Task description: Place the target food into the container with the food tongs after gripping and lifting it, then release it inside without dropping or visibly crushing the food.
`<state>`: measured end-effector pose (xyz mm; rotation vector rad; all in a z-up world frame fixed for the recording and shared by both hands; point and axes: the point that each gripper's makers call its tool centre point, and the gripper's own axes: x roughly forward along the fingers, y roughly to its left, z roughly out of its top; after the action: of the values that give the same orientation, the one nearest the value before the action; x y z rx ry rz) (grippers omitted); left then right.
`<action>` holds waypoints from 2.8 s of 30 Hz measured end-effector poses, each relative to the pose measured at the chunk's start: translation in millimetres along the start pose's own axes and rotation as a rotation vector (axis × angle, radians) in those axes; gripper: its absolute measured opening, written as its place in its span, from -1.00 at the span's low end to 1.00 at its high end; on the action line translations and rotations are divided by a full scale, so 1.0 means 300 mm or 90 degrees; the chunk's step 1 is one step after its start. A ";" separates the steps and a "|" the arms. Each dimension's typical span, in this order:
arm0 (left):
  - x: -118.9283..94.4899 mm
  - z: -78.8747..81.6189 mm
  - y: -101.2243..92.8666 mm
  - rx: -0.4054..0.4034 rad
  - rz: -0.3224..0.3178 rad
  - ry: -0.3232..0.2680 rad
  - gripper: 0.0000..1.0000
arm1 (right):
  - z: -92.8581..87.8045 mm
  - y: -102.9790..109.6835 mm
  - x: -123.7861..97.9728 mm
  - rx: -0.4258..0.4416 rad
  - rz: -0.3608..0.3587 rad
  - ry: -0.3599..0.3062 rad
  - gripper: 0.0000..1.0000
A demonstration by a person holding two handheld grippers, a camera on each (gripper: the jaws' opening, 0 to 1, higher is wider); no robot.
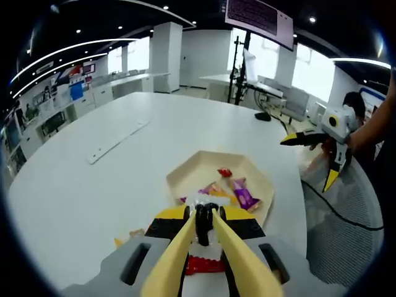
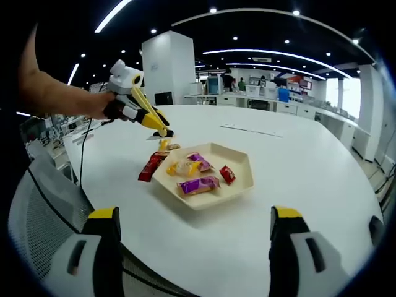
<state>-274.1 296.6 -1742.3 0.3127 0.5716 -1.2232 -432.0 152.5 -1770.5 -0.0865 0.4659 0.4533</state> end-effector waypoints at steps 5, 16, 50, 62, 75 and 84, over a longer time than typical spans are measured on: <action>0.035 0.023 -0.006 0.002 -0.007 0.000 -0.69 | -0.001 -0.001 0.001 0.001 0.000 0.000 0.99; 0.139 0.115 0.005 0.017 -0.029 -0.001 -0.69 | 0.000 0.000 0.001 0.005 0.001 -0.002 0.99; 0.230 0.287 -0.024 0.051 -0.073 -0.055 -0.54 | -0.002 -0.003 0.001 0.006 -0.001 0.000 0.95; 0.185 0.272 0.007 0.047 -0.068 -0.061 -0.51 | -0.003 -0.004 0.000 0.008 -0.003 0.001 0.95; 0.109 0.235 0.065 0.032 -0.046 -0.067 -0.49 | -0.007 -0.005 0.001 0.009 -0.004 0.006 0.94; 0.030 0.146 0.149 0.027 -0.017 -0.051 -0.48 | -0.009 -0.006 0.001 0.009 -0.005 0.009 0.94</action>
<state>-219.2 281.3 -1715.0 0.2911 0.4819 -1.2688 -431.9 150.5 -1773.1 -0.0782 0.4822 0.4415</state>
